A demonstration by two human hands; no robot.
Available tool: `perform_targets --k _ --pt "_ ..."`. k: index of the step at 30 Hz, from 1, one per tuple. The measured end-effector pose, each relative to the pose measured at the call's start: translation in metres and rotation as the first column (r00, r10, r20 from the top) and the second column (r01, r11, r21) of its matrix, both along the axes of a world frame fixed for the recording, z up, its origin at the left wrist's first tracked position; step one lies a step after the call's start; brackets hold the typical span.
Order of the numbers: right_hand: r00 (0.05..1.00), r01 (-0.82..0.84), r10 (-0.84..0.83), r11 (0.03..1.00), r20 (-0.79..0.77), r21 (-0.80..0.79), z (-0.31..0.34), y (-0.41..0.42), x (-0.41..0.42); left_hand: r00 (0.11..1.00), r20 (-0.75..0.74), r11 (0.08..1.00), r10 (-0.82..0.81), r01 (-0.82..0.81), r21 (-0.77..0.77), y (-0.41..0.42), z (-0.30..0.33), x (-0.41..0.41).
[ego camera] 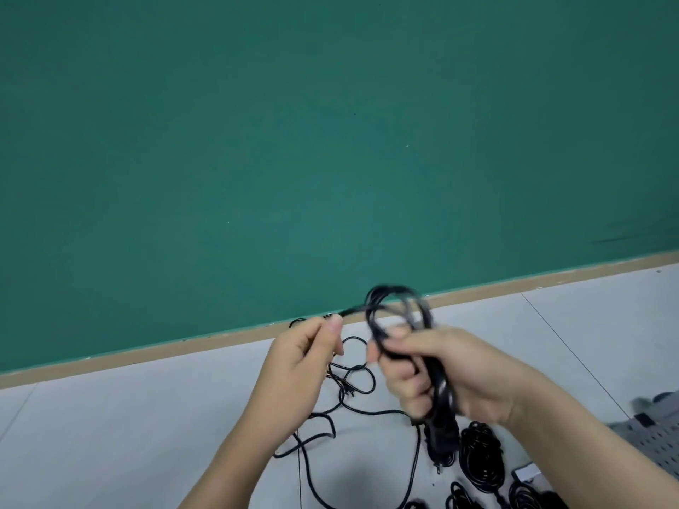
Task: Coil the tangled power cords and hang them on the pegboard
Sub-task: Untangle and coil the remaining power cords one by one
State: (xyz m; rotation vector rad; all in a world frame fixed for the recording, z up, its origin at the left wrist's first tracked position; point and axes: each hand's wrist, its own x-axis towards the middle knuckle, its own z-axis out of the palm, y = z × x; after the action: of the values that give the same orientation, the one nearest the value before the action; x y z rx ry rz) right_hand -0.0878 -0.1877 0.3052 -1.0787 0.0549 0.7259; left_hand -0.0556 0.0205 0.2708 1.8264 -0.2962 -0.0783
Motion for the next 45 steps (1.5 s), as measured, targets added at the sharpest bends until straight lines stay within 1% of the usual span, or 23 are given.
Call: perform_targets --k 2,4,6,8,10,13,15,16,18,20,21,23,25,27,29,33,35,37,38,40,41,43,45 --pt "0.978 0.205 -0.208 0.964 -0.003 0.166 0.006 -0.010 0.009 0.996 -0.089 1.000 -0.022 0.021 -0.021 0.002 0.001 0.002" --pt "0.917 0.388 -0.398 0.900 0.011 0.197 0.009 -0.018 0.014 0.991 -0.130 0.999 -0.036 0.036 0.003 0.003 0.000 0.003" --pt "0.861 0.491 -0.502 0.862 0.081 0.126 0.006 -0.016 0.016 0.988 -0.125 0.995 -0.087 0.092 0.036 0.000 -0.001 0.001" --pt "0.821 0.555 -0.543 0.832 0.177 -0.019 -0.004 -0.005 0.016 0.981 -0.132 0.986 -0.141 0.151 0.069 -0.006 -0.002 -0.003" --pt "0.819 0.558 -0.521 0.820 0.240 -0.125 -0.013 0.009 0.013 0.970 -0.136 0.966 -0.203 0.221 0.133 -0.012 -0.004 -0.009" --pt "0.871 0.476 -0.435 0.862 0.229 -0.174 -0.019 0.025 0.005 0.943 -0.129 0.919 -0.307 0.329 0.217 -0.018 -0.009 -0.013" --pt "0.862 0.500 -0.461 0.842 0.213 -0.201 -0.020 0.028 0.001 0.927 -0.122 0.898 -0.356 0.375 0.229 -0.019 -0.007 -0.015" --pt "0.849 0.524 -0.493 0.831 0.190 -0.186 -0.019 0.028 0.001 0.920 -0.120 0.893 -0.374 0.392 0.220 -0.020 -0.006 -0.015" --pt "0.841 0.540 -0.531 0.836 0.102 -0.102 -0.015 0.026 0.003 0.919 -0.102 0.899 -0.382 0.394 0.191 -0.020 -0.003 -0.017" --pt "0.836 0.549 -0.549 0.836 0.014 -0.001 -0.011 0.022 0.008 0.934 -0.081 0.910 -0.347 0.356 0.210 -0.020 -0.001 -0.017" --pt "0.819 0.574 -0.573 0.817 -0.028 0.063 -0.009 0.018 0.012 0.940 -0.079 0.908 -0.333 0.342 0.243 -0.018 -0.002 -0.016" --pt "0.765 0.643 -0.635 0.743 -0.105 0.187 -0.005 0.005 0.022 0.950 -0.090 0.897 -0.298 0.311 0.315 -0.013 -0.003 -0.012" --pt "0.742 0.667 -0.654 0.698 -0.146 0.262 0.004 -0.010 0.026 0.959 -0.092 0.903 -0.266 0.282 0.323 -0.006 -0.003 -0.008" --pt "0.764 0.637 -0.630 0.706 -0.136 0.310 0.012 -0.018 0.026 0.965 -0.080 0.923 -0.249 0.262 0.283 0.000 0.000 -0.005" --pt "0.764 0.627 -0.641 0.713 -0.070 0.314 0.015 -0.023 0.027 0.974 -0.060 0.947 -0.220 0.227 0.228 0.006 0.003 -0.001" --pt "0.630 0.728 -0.769 0.634 0.110 0.260 0.018 -0.039 0.031 0.986 -0.006 0.979 -0.169 0.169 0.114 0.025 0.007 0.011" --pt "0.597 0.753 -0.784 0.621 0.174 0.218 0.018 -0.044 0.029 0.986 0.003 0.985 -0.168 0.167 0.046 0.029 0.009 0.011" --pt "0.620 0.725 -0.724 0.676 0.304 0.133 0.015 -0.041 0.027 0.990 0.034 0.991 -0.135 0.135 -0.010 0.028 0.012 0.008" --pt "0.659 0.684 -0.650 0.727 0.380 0.057 0.015 -0.037 0.024 0.994 0.044 0.994 -0.100 0.102 -0.038 0.026 0.013 0.007" --pt "0.765 0.546 -0.422 0.826 0.486 -0.142 0.014 -0.030 0.019 0.998 0.044 0.994 -0.041 0.045 -0.103 0.024 0.012 0.008" --pt "0.805 0.474 -0.302 0.846 0.511 -0.246 0.015 -0.028 0.016 0.999 0.034 0.989 -0.028 0.033 -0.145 0.022 0.012 0.009" --pt "0.848 0.357 -0.092 0.827 0.522 -0.434 0.015 -0.020 0.011 0.999 0.009 0.973 -0.037 0.038 -0.227 0.015 0.013 0.007" --pt "0.860 0.238 0.098 0.790 0.500 -0.565 0.014 -0.007 0.008 0.997 -0.002 0.965 -0.071 0.068 -0.254 0.005 0.013 0.002"
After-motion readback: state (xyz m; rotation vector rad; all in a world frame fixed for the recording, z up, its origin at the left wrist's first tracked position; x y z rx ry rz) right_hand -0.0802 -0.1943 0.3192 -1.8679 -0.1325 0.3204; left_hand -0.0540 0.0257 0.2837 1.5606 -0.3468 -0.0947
